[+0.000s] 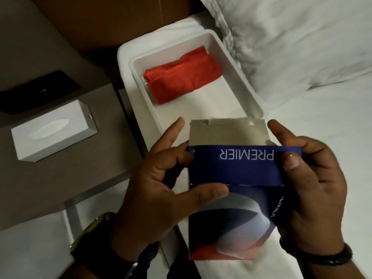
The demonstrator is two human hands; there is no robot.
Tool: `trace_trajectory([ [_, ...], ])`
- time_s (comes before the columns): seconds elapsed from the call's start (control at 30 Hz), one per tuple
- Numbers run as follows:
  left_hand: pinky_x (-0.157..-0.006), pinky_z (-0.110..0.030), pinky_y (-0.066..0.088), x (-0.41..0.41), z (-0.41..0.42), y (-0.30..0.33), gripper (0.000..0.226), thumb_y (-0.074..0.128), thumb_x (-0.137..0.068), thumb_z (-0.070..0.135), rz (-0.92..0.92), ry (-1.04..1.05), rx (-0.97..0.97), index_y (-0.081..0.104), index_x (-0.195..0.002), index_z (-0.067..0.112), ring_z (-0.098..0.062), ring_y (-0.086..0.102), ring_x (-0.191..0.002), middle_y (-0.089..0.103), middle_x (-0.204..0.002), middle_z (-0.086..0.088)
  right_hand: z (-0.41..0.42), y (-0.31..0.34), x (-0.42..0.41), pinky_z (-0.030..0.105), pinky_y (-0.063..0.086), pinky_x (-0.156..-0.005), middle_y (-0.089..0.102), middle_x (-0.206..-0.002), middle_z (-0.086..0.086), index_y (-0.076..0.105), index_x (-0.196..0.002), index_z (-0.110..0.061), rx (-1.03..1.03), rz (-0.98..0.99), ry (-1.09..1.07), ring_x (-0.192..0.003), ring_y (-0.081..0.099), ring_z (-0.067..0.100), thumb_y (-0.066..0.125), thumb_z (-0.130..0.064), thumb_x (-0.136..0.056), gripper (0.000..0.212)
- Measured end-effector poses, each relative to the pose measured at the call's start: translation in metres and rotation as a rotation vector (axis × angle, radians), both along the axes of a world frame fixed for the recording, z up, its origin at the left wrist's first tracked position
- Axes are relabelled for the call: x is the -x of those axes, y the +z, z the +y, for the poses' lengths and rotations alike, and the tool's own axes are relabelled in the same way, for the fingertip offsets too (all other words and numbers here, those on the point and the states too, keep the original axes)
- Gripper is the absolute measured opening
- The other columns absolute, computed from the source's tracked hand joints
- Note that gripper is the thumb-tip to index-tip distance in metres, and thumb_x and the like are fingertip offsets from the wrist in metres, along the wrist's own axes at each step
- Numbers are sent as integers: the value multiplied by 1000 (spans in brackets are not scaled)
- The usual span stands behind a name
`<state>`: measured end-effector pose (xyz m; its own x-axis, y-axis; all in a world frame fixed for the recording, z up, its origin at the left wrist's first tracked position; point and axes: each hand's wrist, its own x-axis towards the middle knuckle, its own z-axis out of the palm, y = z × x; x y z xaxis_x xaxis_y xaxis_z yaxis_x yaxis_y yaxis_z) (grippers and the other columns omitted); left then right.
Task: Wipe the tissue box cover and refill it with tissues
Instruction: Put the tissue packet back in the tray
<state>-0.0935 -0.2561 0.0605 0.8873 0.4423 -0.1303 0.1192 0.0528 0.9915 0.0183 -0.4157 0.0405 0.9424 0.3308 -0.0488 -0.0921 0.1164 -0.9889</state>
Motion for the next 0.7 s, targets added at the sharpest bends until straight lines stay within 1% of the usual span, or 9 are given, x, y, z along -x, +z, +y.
trace_trajectory([
  [0.07,-85,-22,54,-12,3,0,37,79,-66,18,-43,-59,84,71,-101,30,-12,61,-116,61,-130,9,4,6,-11,26,54,-77,70,-116,7,59,-102,-20,-52,-40,-17,-92,68,13,76,-41,-75,38],
  [0.13,-84,-27,56,-21,5,-2,42,78,-68,17,-44,-68,106,69,-107,29,-18,65,-109,69,-118,2,7,7,-19,24,55,-77,73,-108,1,56,-109,-18,-95,-80,-24,-92,69,13,71,-30,-78,37],
  [0.27,-84,-32,57,-27,8,-11,48,79,-65,22,-31,-16,78,66,-110,30,-22,65,-110,69,-117,-1,14,3,-22,18,51,-79,71,-102,-14,55,-113,-13,-13,-212,1,-93,67,3,65,-49,-84,47],
  [0.37,-79,-26,56,-27,12,-17,55,81,-59,16,-61,80,118,58,-107,31,-20,67,-105,70,-111,2,16,-6,-19,34,52,-88,69,-115,6,51,-121,-10,-25,-245,13,-107,66,27,65,-49,-85,55],
  [0.43,-80,-26,56,-25,16,-20,67,83,-54,14,-73,131,135,47,-109,27,-22,67,-105,69,-113,-2,16,-10,-17,37,52,-87,67,-119,18,45,-129,-8,-51,-249,27,-108,65,34,65,-47,-86,61],
  [0.5,-81,-27,56,-25,16,-21,72,85,-54,17,-54,127,119,47,-115,26,-23,67,-105,69,-113,-4,15,-10,-16,41,52,-87,68,-114,18,52,-123,-10,-19,-270,23,-105,65,35,63,-47,-88,52],
  [0.57,-82,-29,56,-25,14,-21,60,82,-58,25,-17,104,70,57,-113,24,-22,67,-105,70,-110,-2,13,-10,-16,43,51,-86,70,-109,14,61,-109,-14,71,-310,7,-101,65,34,58,-47,-91,38],
  [0.63,-83,-29,56,-24,11,-20,51,80,-64,36,10,84,36,63,-111,22,-22,66,-107,69,-113,-2,12,-10,-16,41,50,-86,71,-104,12,64,-102,-17,148,-316,-20,-100,66,30,54,-45,-94,31],
  [0.7,-79,-23,56,-23,8,-21,47,73,-72,48,-8,91,70,66,-107,18,-19,65,-108,65,-120,0,14,-11,-16,36,51,-86,72,-104,9,66,-95,-14,177,-277,-43,-100,67,25,55,-35,-94,24],
])
